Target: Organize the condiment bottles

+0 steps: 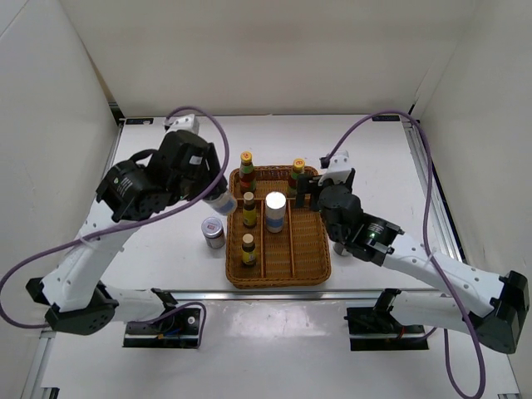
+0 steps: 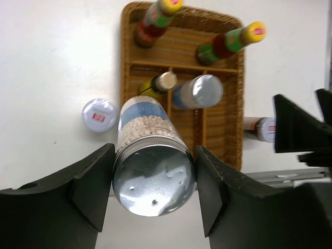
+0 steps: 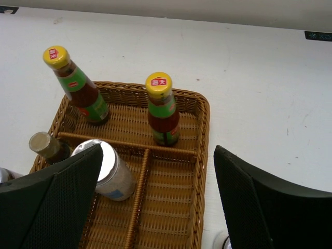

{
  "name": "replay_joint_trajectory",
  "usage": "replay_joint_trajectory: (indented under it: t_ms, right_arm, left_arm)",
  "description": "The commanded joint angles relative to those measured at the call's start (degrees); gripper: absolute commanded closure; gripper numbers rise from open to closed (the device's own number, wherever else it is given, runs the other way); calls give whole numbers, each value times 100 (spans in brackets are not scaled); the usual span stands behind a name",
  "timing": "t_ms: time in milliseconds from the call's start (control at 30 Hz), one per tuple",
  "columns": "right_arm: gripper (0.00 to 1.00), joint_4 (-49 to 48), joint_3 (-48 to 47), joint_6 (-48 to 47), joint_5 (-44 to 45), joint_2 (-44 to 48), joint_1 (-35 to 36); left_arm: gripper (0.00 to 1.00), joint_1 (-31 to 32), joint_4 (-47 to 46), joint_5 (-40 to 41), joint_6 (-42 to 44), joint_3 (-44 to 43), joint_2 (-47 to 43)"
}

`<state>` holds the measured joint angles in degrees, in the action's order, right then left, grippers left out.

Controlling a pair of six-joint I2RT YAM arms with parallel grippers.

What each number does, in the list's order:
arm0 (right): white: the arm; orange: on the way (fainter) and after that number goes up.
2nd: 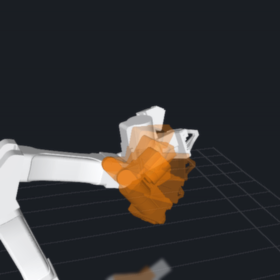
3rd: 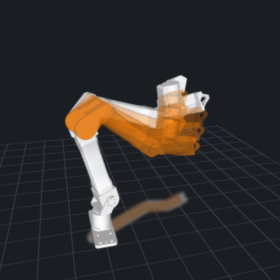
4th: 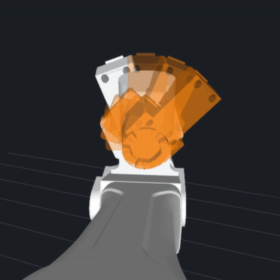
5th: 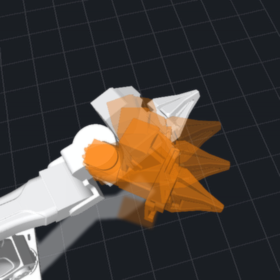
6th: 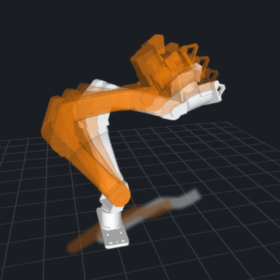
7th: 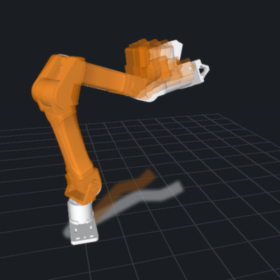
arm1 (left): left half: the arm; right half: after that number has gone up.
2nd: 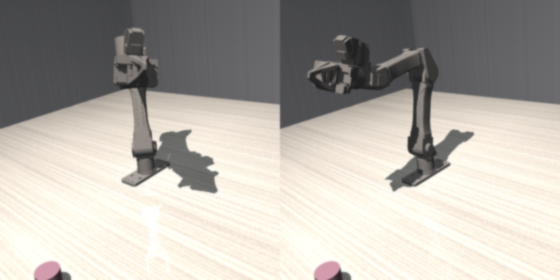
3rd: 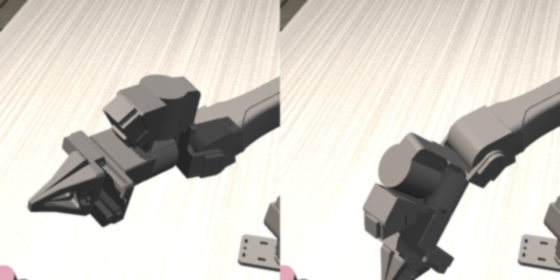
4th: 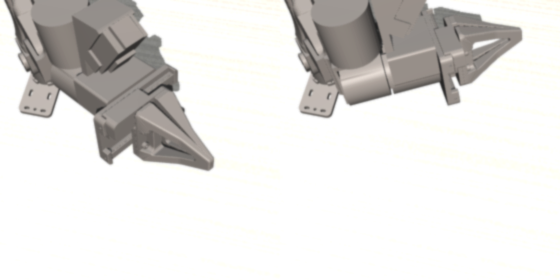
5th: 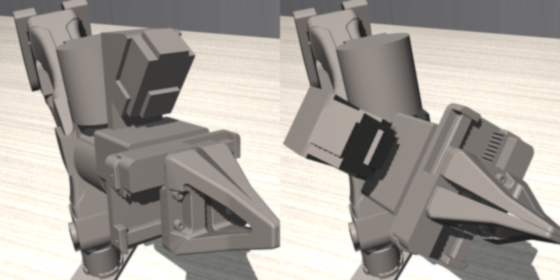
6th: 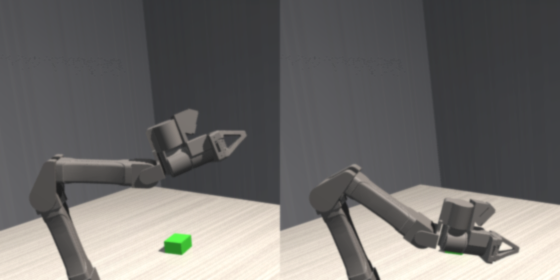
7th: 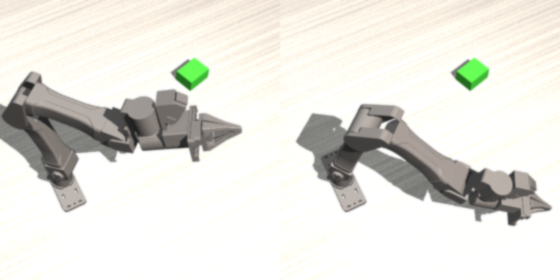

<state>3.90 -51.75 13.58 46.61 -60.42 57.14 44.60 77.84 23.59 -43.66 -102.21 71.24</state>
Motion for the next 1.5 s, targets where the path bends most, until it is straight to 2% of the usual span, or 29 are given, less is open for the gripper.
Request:
replay_joint_trajectory:
  t_ms: [0, 233, 467, 633, 767, 1067, 1167, 1333, 1467]
  right_arm:
    - [10, 146, -64, 241, 226, 285, -142]
    - [10, 567, 59, 487, 278, 514, -318]
    - [10, 875, 59, 610, 392, 847, -494]
    - [9, 1252, 112, 733, 445, 1076, -660]
    - [8, 1639, 60, 856, 568, 1138, -661]
    - [5, 2491, -54, 1383, 831, 1138, -714]
    - [1, 2922, -221, 1682, 885, 866, -714]
    - [1, 3503, -459, 2095, 885, 278, -714]
    - [1, 3635, -459, 2324, 815, 5, -879]
  left_arm:
    - [88, 146, -94, -91, 200, -824, 293]
    - [88, 760, -401, -276, 384, -1704, 1224]
    - [88, 1481, -577, -276, 384, -1995, 2120]
    - [88, 1806, -761, 57, 279, -1391, 2315]
    - [88, 1807, -1077, 225, 77, -425, 2254]
    - [88, 1859, -2360, 356, -29, 1201, 2087]
    - [88, 1859, -2642, 356, -29, 1423, 2087]
    - [87, 1859, -2792, 356, -81, 1634, 2139]
    - [81, 1859, -2792, 356, -81, 1687, 2262]
